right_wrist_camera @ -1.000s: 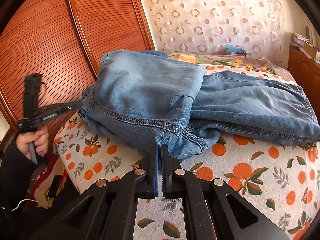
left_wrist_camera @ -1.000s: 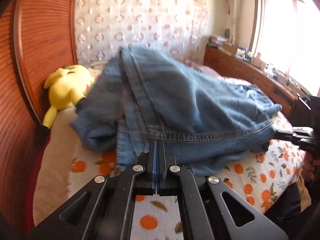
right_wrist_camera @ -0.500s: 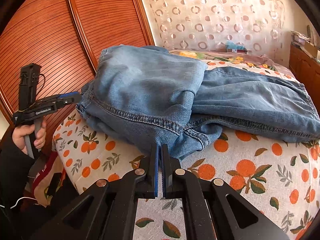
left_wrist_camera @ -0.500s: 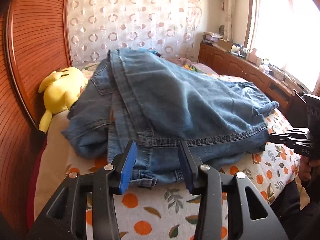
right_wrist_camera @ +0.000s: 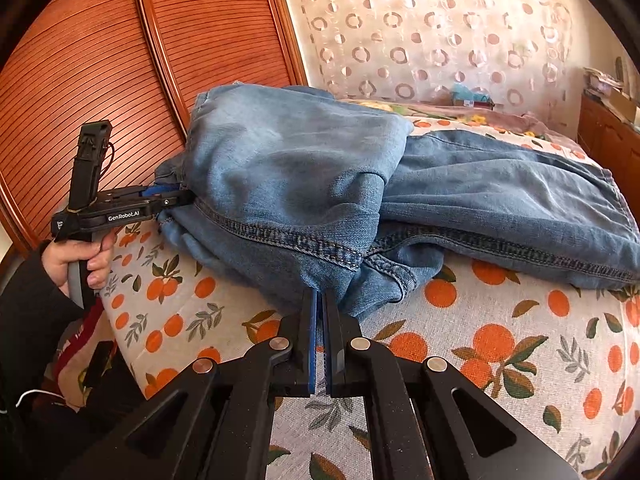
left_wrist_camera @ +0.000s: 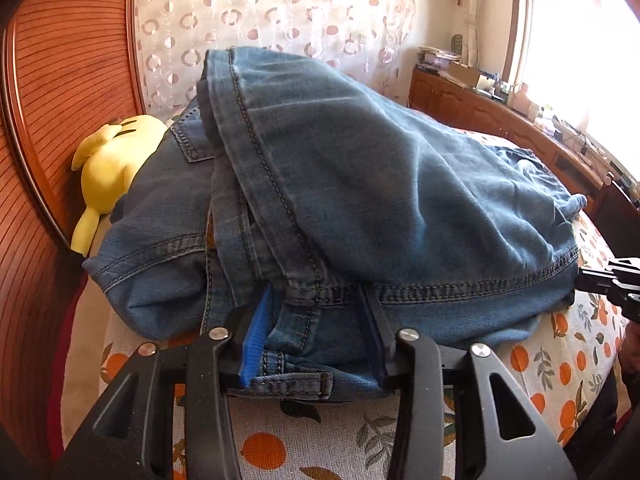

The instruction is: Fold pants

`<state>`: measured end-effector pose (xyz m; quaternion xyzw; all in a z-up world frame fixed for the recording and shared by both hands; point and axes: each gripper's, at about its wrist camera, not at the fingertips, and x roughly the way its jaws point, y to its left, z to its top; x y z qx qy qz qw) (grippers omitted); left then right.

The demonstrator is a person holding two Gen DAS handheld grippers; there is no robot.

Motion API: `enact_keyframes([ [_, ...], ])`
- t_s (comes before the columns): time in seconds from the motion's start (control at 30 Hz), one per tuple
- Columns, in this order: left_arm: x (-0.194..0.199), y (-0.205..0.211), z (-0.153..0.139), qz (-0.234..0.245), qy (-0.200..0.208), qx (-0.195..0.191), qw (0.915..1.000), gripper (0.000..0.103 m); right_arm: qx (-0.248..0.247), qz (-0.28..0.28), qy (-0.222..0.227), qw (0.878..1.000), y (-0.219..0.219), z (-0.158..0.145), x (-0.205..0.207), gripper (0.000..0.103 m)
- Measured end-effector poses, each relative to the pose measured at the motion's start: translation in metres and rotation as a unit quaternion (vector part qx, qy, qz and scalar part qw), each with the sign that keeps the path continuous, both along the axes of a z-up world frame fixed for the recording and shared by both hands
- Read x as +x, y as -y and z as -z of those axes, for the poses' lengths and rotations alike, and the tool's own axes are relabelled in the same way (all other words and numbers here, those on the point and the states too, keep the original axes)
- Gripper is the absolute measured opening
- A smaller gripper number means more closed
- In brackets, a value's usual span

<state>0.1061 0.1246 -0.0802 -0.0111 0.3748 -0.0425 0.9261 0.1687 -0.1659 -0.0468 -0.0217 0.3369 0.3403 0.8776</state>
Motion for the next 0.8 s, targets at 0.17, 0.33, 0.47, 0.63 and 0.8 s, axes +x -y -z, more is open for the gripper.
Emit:
enact_keyframes([
  [0.17,-0.002,0.002,0.001,0.012,-0.007,-0.004,0.9999,0.021,0.002,0.004,-0.002,1.0,0.002,0.0,0.002,0.002],
  [0.33,-0.015,0.005,-0.007,0.009,0.012,-0.001,0.9999,0.02,-0.005,0.006,0.001,1.0,0.002,0.0,0.002,0.002],
  [0.47,-0.041,-0.006,-0.031,0.006,0.048,-0.028,0.9984,0.02,-0.001,0.002,0.002,1.0,0.005,-0.001,0.0,0.002],
  [0.63,-0.065,-0.02,-0.05,-0.005,0.068,-0.042,0.9968,0.02,0.015,-0.011,0.002,1.0,0.002,-0.007,-0.009,0.002],
  [0.8,-0.064,-0.027,-0.038,-0.02,0.046,-0.029,0.9983,0.02,0.015,-0.019,0.0,1.0,0.0,-0.012,-0.017,0.002],
])
